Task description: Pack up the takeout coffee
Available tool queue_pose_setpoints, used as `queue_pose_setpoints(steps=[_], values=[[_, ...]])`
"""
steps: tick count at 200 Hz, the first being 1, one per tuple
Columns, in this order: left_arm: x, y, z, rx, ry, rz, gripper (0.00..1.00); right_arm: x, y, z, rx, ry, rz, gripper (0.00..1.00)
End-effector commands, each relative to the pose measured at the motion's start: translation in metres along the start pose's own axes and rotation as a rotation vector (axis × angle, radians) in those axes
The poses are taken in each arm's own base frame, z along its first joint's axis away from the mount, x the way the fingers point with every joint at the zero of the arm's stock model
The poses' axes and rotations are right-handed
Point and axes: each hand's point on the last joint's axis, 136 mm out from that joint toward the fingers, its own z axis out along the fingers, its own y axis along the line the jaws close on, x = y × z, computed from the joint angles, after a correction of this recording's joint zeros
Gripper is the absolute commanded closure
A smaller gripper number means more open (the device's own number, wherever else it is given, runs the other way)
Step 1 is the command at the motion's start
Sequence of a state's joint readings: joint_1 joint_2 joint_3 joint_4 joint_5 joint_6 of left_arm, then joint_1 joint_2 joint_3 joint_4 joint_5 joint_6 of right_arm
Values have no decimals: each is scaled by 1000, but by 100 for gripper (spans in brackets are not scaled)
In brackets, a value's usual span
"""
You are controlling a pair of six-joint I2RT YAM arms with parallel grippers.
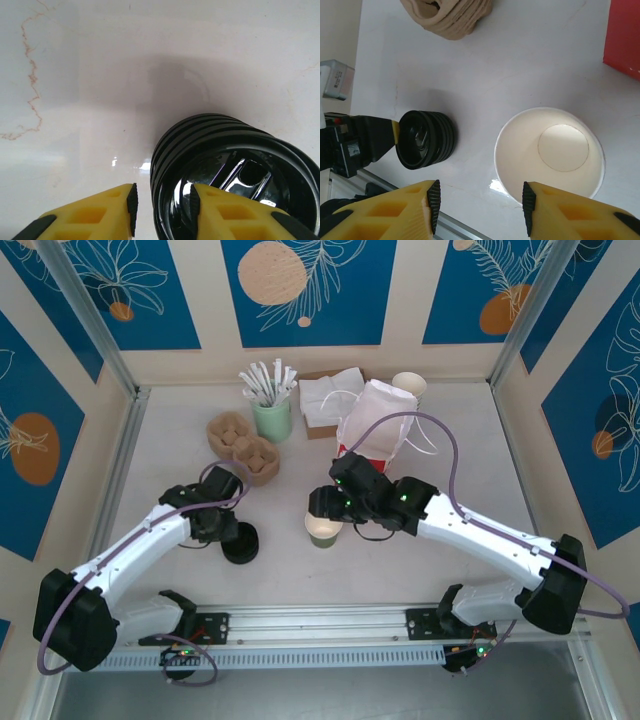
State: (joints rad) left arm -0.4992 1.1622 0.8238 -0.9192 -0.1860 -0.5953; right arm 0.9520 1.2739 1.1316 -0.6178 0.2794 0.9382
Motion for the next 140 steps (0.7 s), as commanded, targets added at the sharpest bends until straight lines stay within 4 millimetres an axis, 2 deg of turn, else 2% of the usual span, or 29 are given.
queue_pose_setpoints(steps=[1, 61, 140], values=[[5, 3, 1, -27, 19, 21, 65, 2, 7, -1, -19, 18, -12, 51], [9, -5, 14, -9, 48, 33, 69, 0, 4, -4, -4, 5, -19, 51], [9, -6, 17, -14, 51, 47, 77, 0, -1, -3, 12, 5, -15, 51]])
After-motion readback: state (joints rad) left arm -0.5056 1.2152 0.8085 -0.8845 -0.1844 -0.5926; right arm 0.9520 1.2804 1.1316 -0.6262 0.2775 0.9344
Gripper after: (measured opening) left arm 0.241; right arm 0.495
